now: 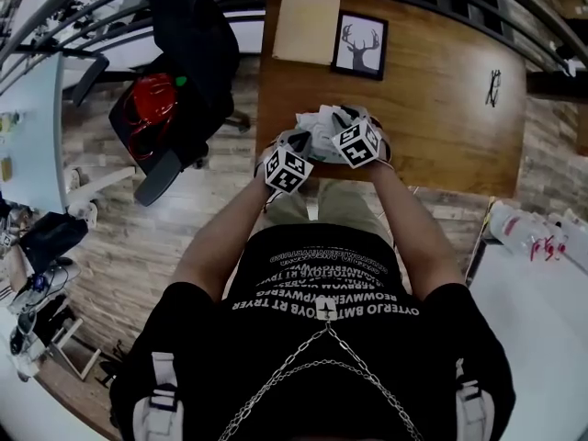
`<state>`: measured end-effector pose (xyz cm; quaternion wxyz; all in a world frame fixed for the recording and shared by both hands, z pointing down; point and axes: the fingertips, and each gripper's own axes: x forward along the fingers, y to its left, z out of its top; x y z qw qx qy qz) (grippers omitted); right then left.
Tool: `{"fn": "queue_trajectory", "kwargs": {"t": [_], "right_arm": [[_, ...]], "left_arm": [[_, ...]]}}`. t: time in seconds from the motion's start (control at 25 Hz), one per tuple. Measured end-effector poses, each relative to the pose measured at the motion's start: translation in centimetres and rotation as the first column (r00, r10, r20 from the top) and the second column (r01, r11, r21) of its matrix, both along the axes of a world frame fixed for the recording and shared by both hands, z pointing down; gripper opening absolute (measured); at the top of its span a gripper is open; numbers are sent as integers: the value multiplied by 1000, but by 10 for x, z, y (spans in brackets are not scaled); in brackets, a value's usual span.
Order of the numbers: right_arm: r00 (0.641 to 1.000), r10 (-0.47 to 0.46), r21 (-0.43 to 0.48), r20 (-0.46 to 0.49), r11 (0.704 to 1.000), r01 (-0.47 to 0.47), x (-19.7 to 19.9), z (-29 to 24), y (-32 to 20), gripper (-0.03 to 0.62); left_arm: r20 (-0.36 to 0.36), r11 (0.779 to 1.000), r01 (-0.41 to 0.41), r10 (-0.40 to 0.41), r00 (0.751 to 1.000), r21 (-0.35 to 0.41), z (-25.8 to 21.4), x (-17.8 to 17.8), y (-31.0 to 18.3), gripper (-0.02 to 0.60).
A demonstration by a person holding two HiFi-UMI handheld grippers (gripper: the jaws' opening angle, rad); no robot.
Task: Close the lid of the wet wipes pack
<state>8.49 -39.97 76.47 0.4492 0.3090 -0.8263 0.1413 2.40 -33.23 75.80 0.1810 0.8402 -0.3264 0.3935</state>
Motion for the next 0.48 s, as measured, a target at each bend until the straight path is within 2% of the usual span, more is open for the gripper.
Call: {"fn": "queue_trajectory", "kwargs": {"t": [0.08, 0.2, 0.36, 0.48], "right_arm": [[998, 45, 10, 39, 999, -46, 6, -11, 2, 163], [977, 140, 12, 160, 989, -144, 15, -40, 8, 169], [921, 236, 42, 309, 964, -261, 33, -83, 14, 121], [889, 292, 87, 352, 936, -341, 47, -116, 21, 42]], "left_arm": [[5, 1000, -9, 9, 1000, 3, -1, 0, 1, 29], [-24, 1000, 7, -6, 1000, 26, -14, -1, 0, 29], [-150, 989, 121, -108, 983, 83, -57, -9, -12, 29], [-229, 970, 195, -158, 961, 147, -100, -22, -21, 28]]}}
